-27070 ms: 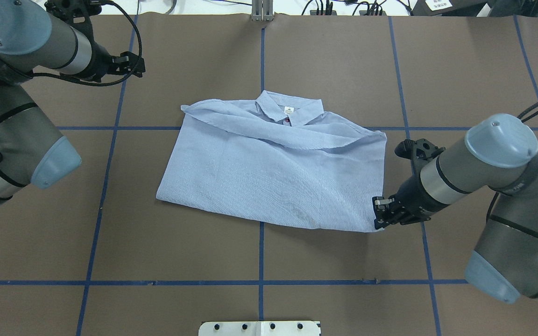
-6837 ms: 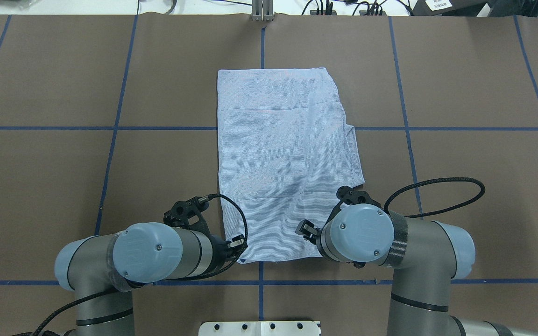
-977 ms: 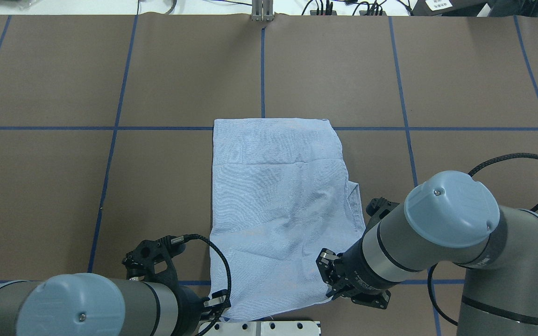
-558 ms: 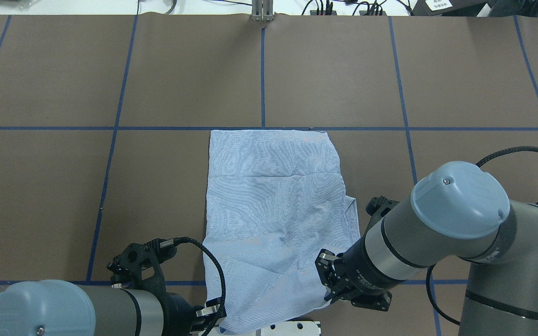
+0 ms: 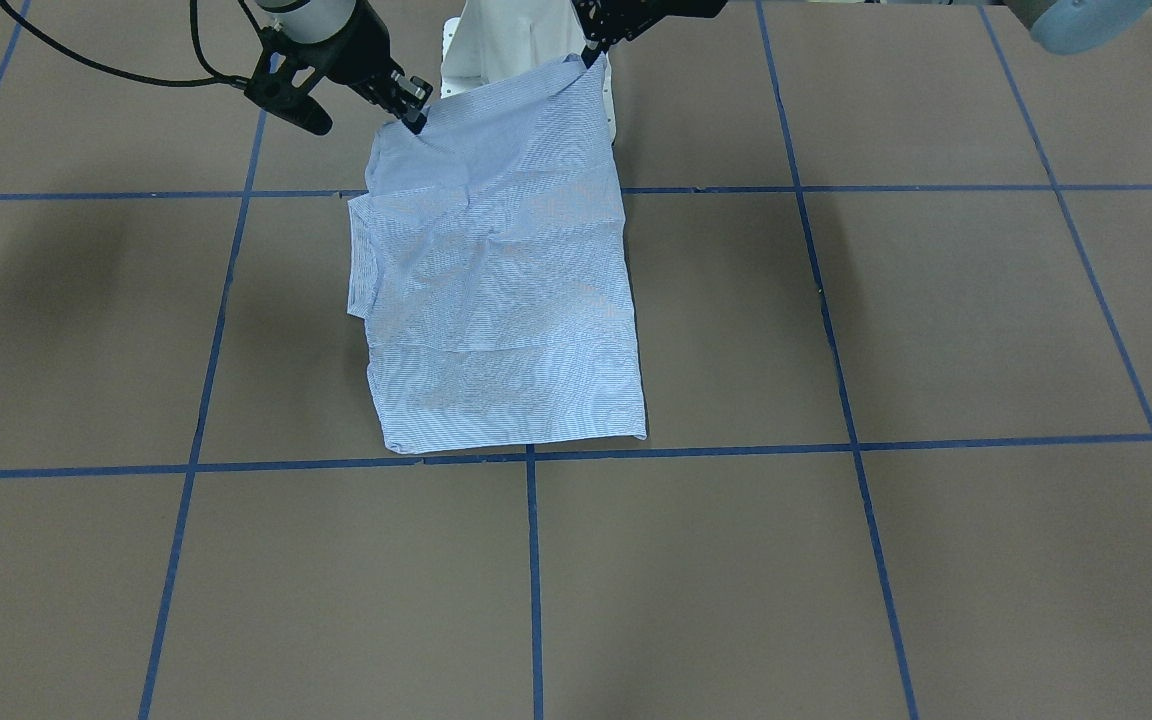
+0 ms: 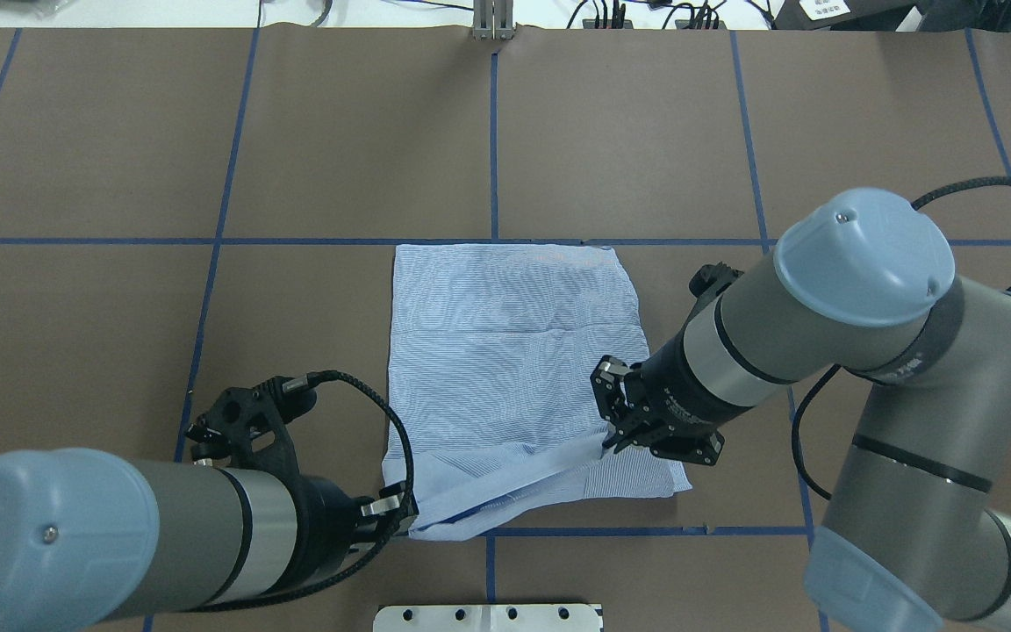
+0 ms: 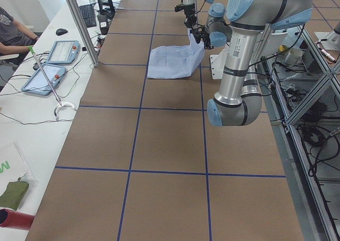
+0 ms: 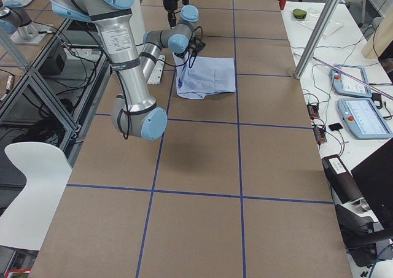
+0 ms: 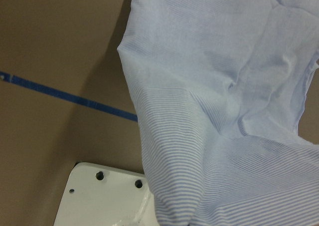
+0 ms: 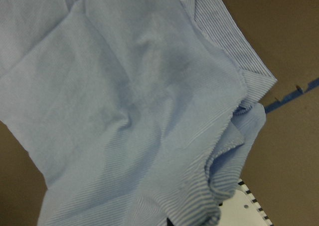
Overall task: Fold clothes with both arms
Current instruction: 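Grasp the shirt's near corners with both grippers and lift them, then fold the near half of the shirt away from the robot with both grippers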
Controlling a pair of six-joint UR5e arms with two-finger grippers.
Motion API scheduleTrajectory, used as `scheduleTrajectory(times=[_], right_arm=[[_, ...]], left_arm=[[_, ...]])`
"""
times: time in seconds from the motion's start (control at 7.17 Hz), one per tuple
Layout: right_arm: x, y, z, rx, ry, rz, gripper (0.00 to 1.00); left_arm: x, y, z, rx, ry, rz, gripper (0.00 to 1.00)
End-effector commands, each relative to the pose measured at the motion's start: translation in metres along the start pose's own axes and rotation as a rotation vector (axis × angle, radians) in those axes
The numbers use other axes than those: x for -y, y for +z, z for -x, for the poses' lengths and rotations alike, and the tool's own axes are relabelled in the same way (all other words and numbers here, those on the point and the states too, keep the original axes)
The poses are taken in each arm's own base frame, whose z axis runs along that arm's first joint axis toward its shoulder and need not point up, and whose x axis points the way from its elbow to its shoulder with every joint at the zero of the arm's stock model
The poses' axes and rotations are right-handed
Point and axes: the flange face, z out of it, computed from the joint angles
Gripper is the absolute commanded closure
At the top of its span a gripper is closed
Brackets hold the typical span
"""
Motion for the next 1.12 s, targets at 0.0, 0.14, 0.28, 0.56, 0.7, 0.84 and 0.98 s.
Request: scheduleTrajectory(times=[0.0,0.14,0.28,0.56,0.7,0.84,0.98], right_arm=[[0.063,-0.01,0.035,0.016,-0.059,-0.093,1.0],[0.079,-0.005,0.05,0.008,-0.059,-0.115,1.0],[0.087,0.003,0.063,0.004,-0.055,-0.15,1.0],[0.103,0.029,0.103,-0.031,-0.063,-0.168,1.0],[0.108,0.037,0.11,-0.047,-0.098,-0.169,1.0],[0.116,0.047,0.118,-0.064,-0.097,-0.177,1.0],[0.125,0.056,0.13,-0.049,-0.111,-0.207,1.0]], left_arm=[[0.058,0.009,-0.018,0.004,0.026,-0.115,1.0],[0.079,0.029,-0.021,0.007,0.04,-0.144,1.0],[0.096,0.053,-0.022,-0.009,0.036,-0.159,1.0],[0.125,0.082,-0.023,-0.048,0.028,-0.184,1.0],[0.135,0.086,-0.021,-0.045,0.037,-0.197,1.0],[0.149,0.088,-0.022,-0.043,0.05,-0.217,1.0],[0.164,0.091,-0.023,-0.049,0.042,-0.236,1.0]])
